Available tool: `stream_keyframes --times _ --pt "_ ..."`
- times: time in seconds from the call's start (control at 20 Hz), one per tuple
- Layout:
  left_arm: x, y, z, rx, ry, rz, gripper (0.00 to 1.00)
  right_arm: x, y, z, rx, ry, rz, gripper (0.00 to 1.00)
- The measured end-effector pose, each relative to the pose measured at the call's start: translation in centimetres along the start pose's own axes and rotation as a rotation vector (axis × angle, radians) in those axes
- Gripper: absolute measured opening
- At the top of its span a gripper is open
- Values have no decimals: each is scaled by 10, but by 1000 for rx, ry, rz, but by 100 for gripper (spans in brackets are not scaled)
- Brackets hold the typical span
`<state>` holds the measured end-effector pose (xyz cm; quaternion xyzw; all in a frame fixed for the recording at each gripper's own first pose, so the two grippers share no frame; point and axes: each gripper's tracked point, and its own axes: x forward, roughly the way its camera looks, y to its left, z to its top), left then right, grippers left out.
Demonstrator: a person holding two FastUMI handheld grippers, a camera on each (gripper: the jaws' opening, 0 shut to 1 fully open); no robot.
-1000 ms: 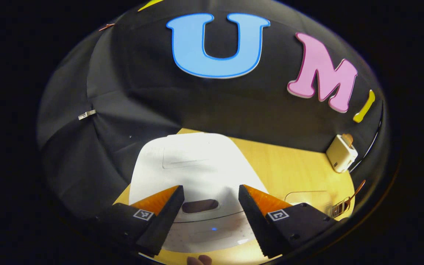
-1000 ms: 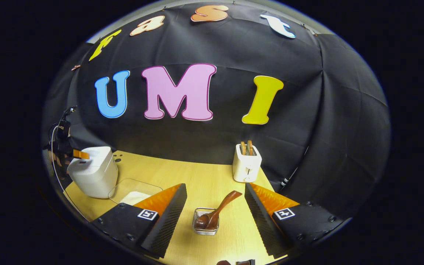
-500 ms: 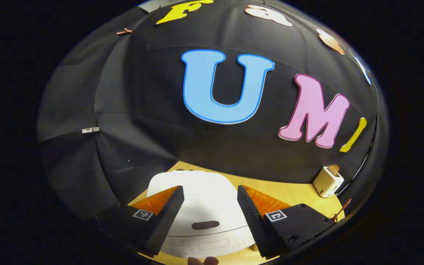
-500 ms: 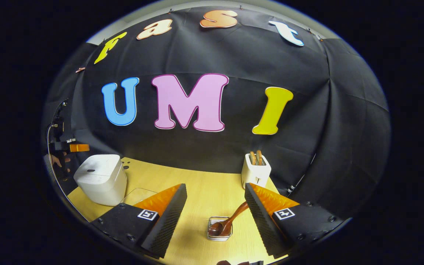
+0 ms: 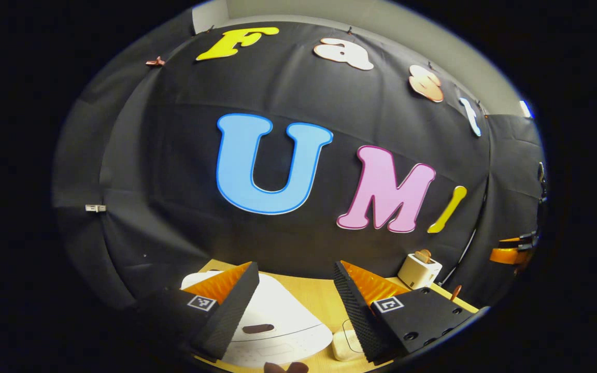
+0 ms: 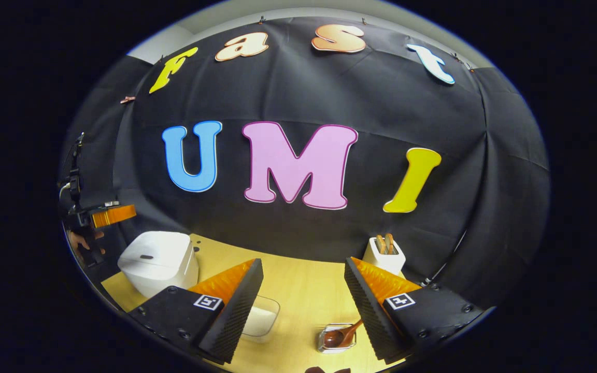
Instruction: Close the left gripper, press the button to open the rice cooker; take a wooden spoon from the chopstick holder with the right hand, scoop a spoonful of rice and pour it into the rice cooker, then put the wooden spoon back into the chopstick holder.
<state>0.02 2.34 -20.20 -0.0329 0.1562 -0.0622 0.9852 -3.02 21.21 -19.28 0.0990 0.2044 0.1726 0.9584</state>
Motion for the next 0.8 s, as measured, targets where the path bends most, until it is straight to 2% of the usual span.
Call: stream_keyframes --times 0.4,0.6,0.65,0.8 --pt "-10 -19 12 34 -22 -144 94 -1 43 21 1 -66 -7 98" --pt "-12 -21 19 41 -32 -153 94 0 53 28 6 -85 13 98" --pt "-12 -21 19 47 -38 -148 94 1 54 28 6 -84 19 100" --pt "-16 -15 24 53 -69 -111 94 9 52 30 2 -76 48 98"
